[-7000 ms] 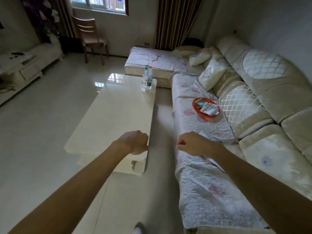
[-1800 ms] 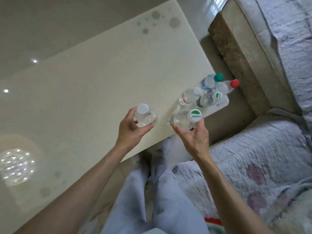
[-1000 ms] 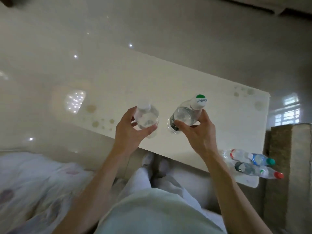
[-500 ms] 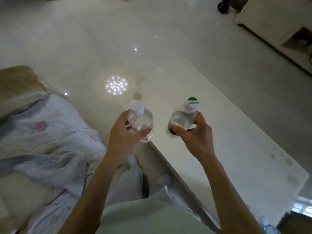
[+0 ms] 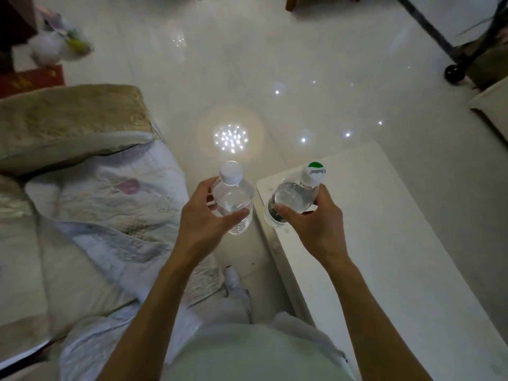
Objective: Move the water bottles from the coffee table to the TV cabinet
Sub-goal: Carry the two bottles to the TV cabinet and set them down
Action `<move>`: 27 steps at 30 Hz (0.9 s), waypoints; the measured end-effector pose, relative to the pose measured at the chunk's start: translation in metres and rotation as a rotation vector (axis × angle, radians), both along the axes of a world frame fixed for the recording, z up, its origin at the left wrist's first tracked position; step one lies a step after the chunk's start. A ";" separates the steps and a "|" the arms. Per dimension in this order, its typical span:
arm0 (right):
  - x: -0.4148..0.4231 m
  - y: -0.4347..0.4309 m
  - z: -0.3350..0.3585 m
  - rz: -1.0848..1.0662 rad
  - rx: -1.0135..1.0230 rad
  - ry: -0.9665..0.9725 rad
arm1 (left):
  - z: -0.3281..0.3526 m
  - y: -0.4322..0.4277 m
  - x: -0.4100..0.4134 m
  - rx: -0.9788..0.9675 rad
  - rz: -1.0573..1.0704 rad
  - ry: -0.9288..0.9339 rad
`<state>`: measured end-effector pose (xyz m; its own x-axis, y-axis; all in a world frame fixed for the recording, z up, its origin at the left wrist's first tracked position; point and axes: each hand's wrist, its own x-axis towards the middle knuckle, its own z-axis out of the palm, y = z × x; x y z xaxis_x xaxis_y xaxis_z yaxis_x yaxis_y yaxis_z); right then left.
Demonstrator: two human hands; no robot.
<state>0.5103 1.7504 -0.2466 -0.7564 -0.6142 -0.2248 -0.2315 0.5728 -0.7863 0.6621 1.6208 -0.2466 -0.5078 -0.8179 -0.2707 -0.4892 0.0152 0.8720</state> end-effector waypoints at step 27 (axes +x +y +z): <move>-0.154 -0.234 -0.003 0.170 -0.065 -0.023 | 0.026 -0.211 -0.131 -0.061 0.111 -0.022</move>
<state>0.3564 1.5167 -0.2495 -0.6354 -0.7468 -0.1962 -0.3026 0.4746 -0.8266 0.5314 1.4098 -0.2207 -0.4077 -0.8840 -0.2288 -0.5098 0.0125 0.8602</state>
